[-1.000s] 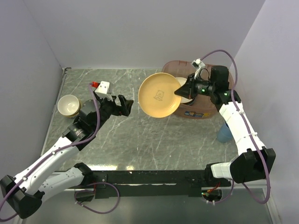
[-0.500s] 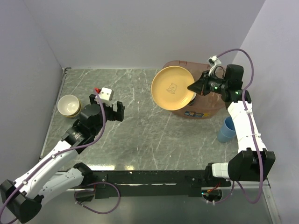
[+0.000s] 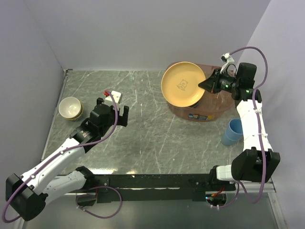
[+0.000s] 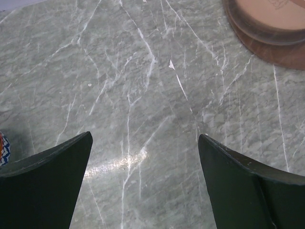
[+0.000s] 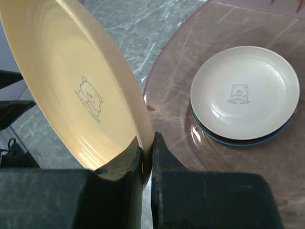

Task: Place the mixed dishes into the plastic bin
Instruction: Place the plate in the plastic bin.

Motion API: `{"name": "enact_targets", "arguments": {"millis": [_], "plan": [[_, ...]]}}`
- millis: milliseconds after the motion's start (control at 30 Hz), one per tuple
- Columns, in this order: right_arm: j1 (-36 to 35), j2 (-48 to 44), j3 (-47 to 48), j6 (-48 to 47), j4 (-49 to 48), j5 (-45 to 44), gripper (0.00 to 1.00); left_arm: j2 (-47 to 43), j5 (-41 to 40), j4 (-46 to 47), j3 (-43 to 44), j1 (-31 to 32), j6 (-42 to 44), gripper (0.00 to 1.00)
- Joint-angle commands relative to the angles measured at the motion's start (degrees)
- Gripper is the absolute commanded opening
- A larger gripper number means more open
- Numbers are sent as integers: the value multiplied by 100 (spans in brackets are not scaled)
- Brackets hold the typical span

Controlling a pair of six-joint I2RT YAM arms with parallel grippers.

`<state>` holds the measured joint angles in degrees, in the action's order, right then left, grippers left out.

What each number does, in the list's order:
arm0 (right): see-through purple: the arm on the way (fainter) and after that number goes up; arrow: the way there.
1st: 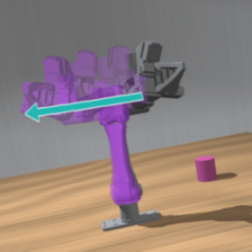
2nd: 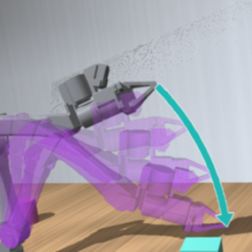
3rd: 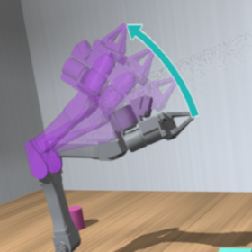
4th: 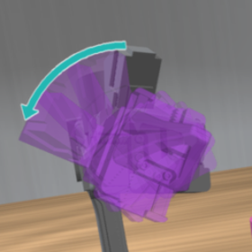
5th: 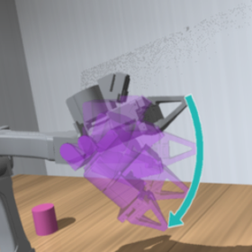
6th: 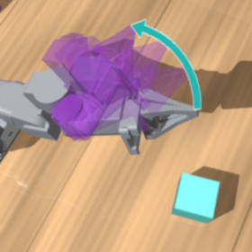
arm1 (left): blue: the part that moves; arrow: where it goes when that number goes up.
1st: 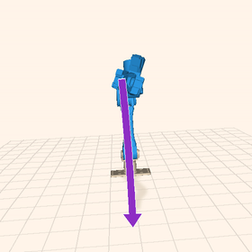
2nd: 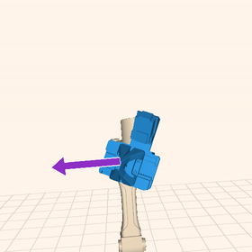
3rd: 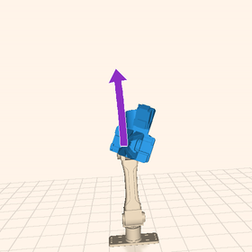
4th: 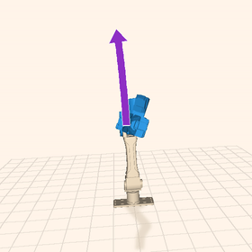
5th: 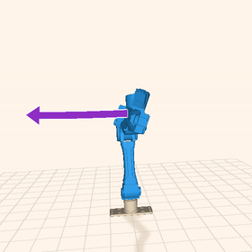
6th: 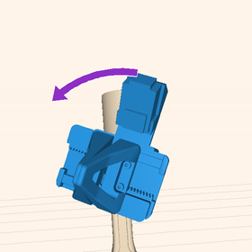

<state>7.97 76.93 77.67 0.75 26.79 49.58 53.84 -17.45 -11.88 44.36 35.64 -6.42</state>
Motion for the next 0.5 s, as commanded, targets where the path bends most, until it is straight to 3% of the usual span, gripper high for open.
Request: {"name": "enact_targets", "arguments": {"millis": [0, 467], "plan": [[117, 199, 450, -23, 2, -36, 0, 30, 14, 107, 231, -13, 105, 99], [223, 1359, 1328, -304, 511, -423, 0, 65, -30, 107, 222, -22, 123, 99]]}}
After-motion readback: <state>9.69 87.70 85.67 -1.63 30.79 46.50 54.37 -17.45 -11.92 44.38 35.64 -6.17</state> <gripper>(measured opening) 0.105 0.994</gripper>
